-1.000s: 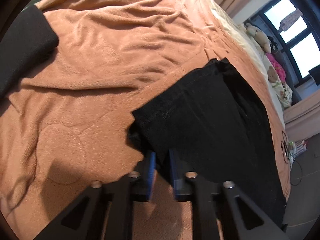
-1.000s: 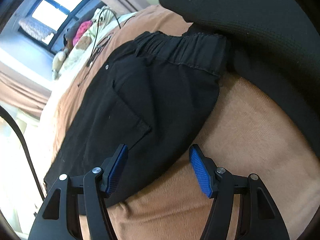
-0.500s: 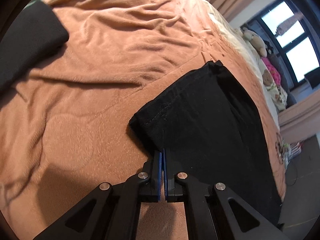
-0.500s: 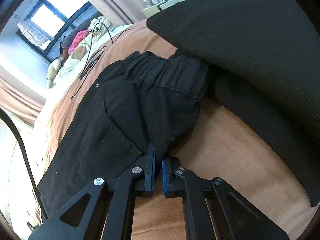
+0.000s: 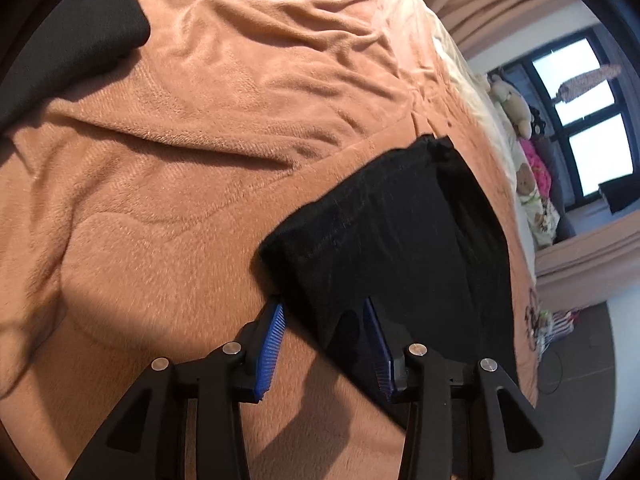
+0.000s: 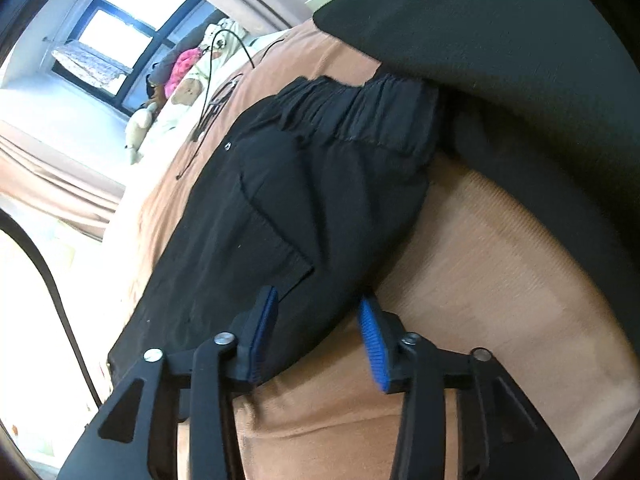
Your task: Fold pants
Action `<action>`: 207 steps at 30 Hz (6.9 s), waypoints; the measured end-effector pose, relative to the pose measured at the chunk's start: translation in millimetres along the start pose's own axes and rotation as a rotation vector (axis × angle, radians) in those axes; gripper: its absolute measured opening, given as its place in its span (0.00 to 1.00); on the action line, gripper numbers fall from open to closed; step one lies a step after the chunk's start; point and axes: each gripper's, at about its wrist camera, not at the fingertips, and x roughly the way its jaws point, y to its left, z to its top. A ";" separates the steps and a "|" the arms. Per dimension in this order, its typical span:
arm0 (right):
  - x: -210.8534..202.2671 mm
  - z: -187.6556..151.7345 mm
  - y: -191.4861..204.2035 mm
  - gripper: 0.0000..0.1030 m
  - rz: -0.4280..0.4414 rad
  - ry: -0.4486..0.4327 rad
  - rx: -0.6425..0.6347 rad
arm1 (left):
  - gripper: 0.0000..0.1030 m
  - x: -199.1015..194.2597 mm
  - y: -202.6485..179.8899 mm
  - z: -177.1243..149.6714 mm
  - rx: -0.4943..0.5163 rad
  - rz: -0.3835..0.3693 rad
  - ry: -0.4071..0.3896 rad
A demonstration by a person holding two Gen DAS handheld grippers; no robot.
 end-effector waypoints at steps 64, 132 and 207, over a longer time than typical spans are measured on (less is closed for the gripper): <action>-48.4 -17.9 61.1 0.04 0.059 -0.072 -0.091 | 0.04 -143.2 -47.5 23.7 0.120 -0.080 -0.197; -92.9 -91.5 -47.7 0.08 -0.077 -0.083 0.071 | 0.47 -209.2 52.8 -50.8 0.161 0.223 -0.111; 140.1 -100.4 255.1 0.66 0.017 0.221 -0.878 | 0.47 28.8 -127.3 -83.7 0.352 0.336 0.259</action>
